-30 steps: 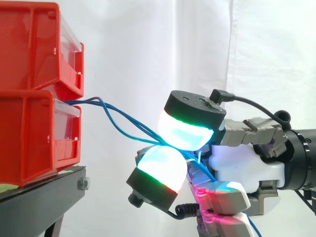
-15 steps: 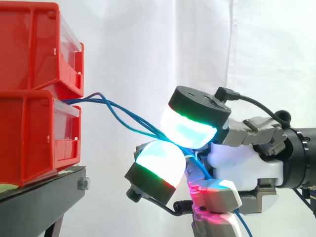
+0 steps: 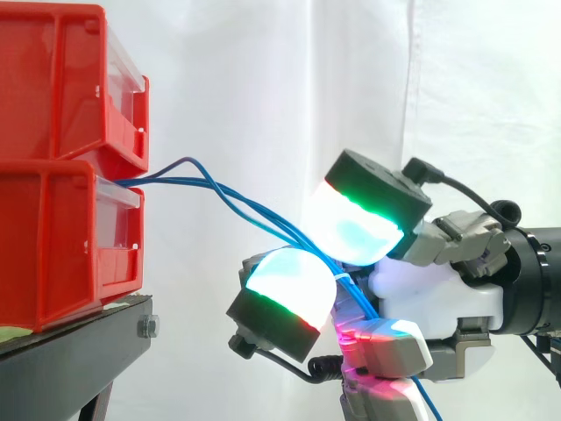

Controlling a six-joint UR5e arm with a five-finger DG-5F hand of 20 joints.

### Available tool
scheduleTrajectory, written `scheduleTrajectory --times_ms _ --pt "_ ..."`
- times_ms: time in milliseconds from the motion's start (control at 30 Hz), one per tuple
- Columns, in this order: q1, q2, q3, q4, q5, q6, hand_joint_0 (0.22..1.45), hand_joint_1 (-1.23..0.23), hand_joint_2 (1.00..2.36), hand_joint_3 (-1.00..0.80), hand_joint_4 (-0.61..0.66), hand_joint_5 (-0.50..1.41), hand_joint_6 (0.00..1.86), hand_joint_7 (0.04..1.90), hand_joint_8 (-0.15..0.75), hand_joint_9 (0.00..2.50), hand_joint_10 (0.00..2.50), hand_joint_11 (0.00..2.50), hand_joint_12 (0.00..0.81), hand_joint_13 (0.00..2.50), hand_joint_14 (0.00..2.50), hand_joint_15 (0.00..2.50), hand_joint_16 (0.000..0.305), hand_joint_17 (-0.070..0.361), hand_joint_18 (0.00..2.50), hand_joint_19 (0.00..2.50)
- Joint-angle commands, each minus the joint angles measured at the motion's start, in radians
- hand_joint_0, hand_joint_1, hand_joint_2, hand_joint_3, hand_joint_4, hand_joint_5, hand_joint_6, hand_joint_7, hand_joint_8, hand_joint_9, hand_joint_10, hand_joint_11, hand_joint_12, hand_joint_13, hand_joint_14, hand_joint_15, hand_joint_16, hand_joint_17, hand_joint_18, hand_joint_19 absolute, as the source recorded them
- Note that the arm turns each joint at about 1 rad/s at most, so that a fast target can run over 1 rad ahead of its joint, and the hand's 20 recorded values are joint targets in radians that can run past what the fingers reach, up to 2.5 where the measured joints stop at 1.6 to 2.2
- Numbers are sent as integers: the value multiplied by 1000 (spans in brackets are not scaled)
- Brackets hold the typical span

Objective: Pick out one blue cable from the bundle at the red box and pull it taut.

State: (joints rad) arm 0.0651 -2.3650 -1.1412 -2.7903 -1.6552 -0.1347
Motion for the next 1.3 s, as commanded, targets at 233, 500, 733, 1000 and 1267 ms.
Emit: scheduleTrajectory --times_ms 233,500,733,1000,1267 --pt "1 0 0 0 0 0 518 -334 1000 -500 61 -113 876 940 343 1406 24 760 405 1321 22 632 59 133 1181 675" --pt "1 0 0 0 0 0 600 -434 1013 -310 56 -109 853 969 338 1402 26 770 405 1311 22 652 59 132 1158 709" --pt "-1 0 0 0 0 0 588 -597 1009 -141 98 -105 850 964 387 1422 22 737 456 1356 18 601 71 160 1281 618" --pt "1 1 0 0 0 0 621 -753 1013 -112 89 -135 908 979 355 1321 23 809 431 1268 21 618 65 145 1177 619" --pt "1 1 0 6 0 0 703 -796 1003 -457 21 -146 933 965 308 1284 26 852 380 1199 22 637 53 119 1052 617"
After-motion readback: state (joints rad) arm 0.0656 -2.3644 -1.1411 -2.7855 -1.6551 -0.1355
